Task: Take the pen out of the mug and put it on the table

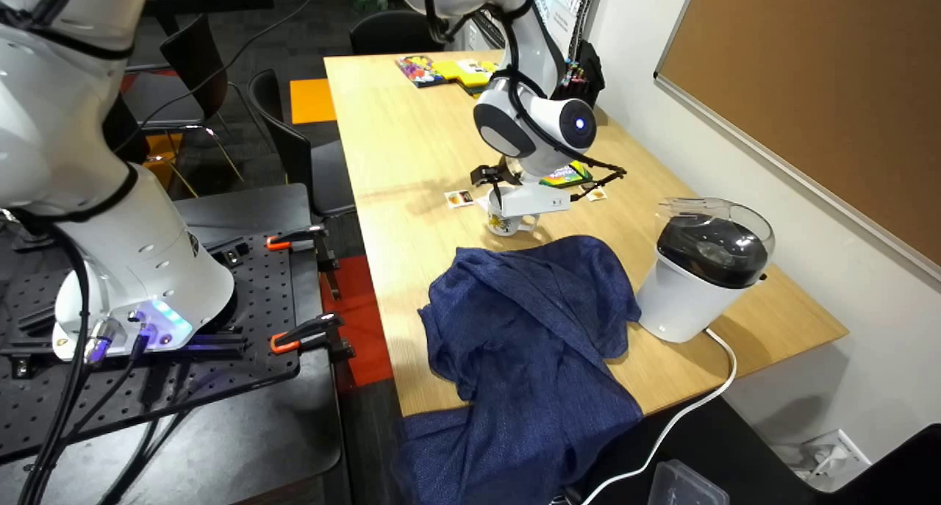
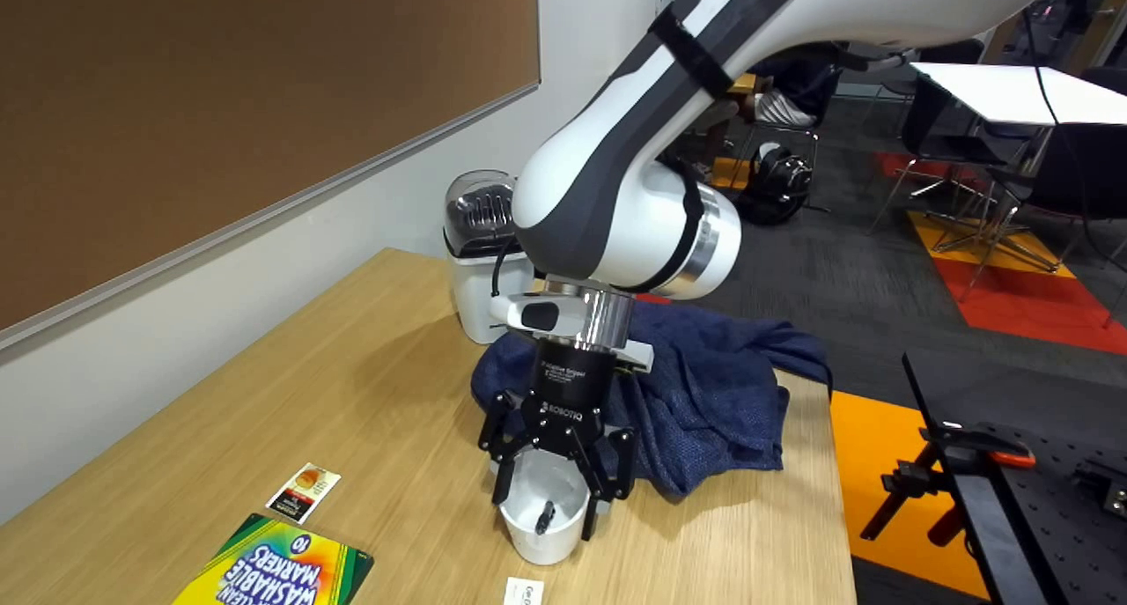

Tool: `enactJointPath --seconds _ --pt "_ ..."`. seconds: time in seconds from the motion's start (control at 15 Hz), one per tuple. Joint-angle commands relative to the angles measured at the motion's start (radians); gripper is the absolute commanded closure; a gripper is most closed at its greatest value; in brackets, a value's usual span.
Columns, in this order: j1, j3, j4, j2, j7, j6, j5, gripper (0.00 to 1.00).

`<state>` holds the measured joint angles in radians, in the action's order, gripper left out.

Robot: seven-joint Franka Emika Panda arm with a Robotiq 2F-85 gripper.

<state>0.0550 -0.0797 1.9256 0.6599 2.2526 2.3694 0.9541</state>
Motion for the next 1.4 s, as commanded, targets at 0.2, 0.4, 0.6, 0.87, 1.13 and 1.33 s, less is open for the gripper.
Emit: enactJointPath --seconds 0.2,0.4,0.6,0.87,1.13,1.33 --pt "0.031 -0.026 -0.067 0.047 -0.017 -0.034 -0.018 0.56" --pt "0.036 -0.029 -0.079 0.05 -0.019 -0.033 -0.017 0.79" --pt "0.035 -0.031 -0.076 0.046 -0.018 -0.027 -0.015 0.99" --pt "0.026 -0.035 -0.047 0.018 -0.014 -0.003 -0.006 0.97" --pt "0.024 -0.061 0.004 -0.04 0.014 0.042 0.035 0.97" --pt "0.016 -0.085 0.044 -0.096 0.026 0.087 0.089 0.97"
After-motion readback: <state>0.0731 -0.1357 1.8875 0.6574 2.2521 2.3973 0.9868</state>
